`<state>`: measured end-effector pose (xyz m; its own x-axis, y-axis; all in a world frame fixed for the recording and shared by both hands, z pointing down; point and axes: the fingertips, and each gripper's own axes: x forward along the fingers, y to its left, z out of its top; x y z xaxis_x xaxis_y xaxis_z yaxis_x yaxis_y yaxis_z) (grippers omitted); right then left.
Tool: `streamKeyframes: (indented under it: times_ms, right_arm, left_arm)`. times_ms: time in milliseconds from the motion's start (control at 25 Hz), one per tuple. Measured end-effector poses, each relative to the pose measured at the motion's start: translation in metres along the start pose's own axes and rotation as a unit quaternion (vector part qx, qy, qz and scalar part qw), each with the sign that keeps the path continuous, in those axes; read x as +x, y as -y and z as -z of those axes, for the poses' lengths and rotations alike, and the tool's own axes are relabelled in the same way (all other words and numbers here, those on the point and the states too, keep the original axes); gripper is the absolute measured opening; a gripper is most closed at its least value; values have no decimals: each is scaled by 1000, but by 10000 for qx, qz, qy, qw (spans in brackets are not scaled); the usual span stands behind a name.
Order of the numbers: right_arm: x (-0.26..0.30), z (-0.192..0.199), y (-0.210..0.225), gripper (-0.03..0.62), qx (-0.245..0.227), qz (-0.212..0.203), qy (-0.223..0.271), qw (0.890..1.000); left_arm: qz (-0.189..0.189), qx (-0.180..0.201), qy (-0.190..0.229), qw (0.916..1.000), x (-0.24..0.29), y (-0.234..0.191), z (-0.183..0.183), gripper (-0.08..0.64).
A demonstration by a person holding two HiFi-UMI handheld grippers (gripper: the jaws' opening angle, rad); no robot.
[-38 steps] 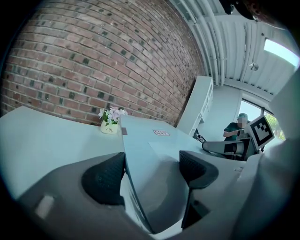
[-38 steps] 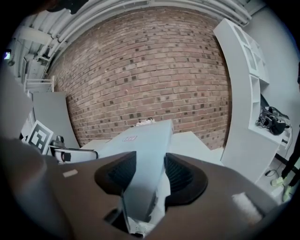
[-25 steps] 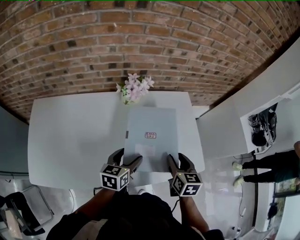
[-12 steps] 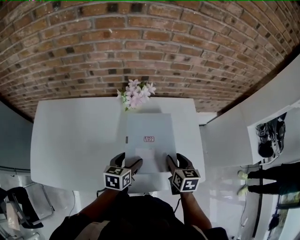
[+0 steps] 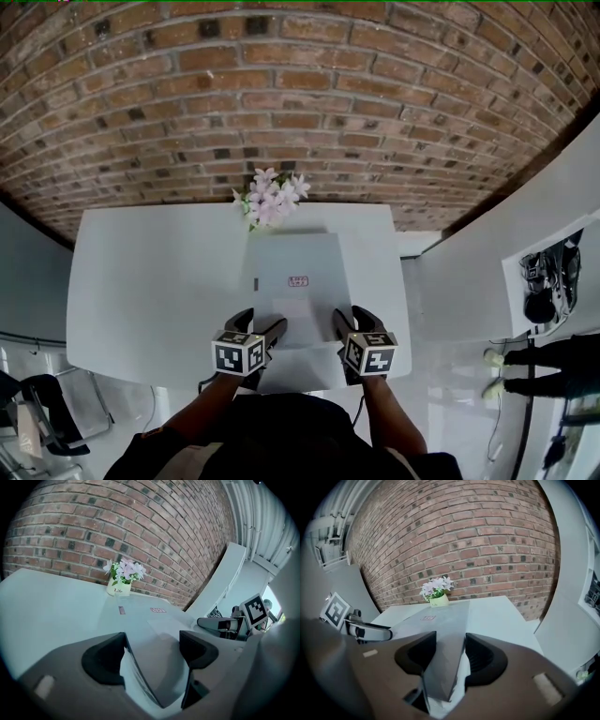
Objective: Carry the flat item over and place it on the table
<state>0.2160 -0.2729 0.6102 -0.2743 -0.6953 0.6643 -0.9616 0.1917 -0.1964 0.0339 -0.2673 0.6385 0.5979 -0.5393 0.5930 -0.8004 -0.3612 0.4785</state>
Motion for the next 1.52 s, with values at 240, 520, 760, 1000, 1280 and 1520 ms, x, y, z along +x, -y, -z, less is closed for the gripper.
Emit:
streamKeyframes:
  times_ms: [240, 520, 760, 1000, 1280, 1520]
  right_arm:
    - [12, 9, 8, 196, -16, 11, -230, 9997]
    - [26, 20, 13, 196, -78, 38, -484, 9988]
    - [38, 33, 14, 193, -180, 122, -722, 9972]
    - [48, 46, 16, 192, -165, 219, -904, 9955]
    - [56, 53, 15, 189, -249, 272, -1060, 9937]
    - [58, 54, 18, 177, -321, 385, -1099, 9927]
  left_arm:
    - [-67, 121, -145, 9998, 9, -3, 5, 379]
    - [-66, 320, -443, 9985, 19, -10, 17, 376]
    - [-84, 462, -713, 9964, 26, -18, 31, 371]
    - [-122, 496, -833, 9952, 31, -25, 36, 364]
    - [-121, 511, -954, 9941, 37, -30, 43, 360]
    - [-196, 595, -836, 9945, 34, -35, 37, 344]
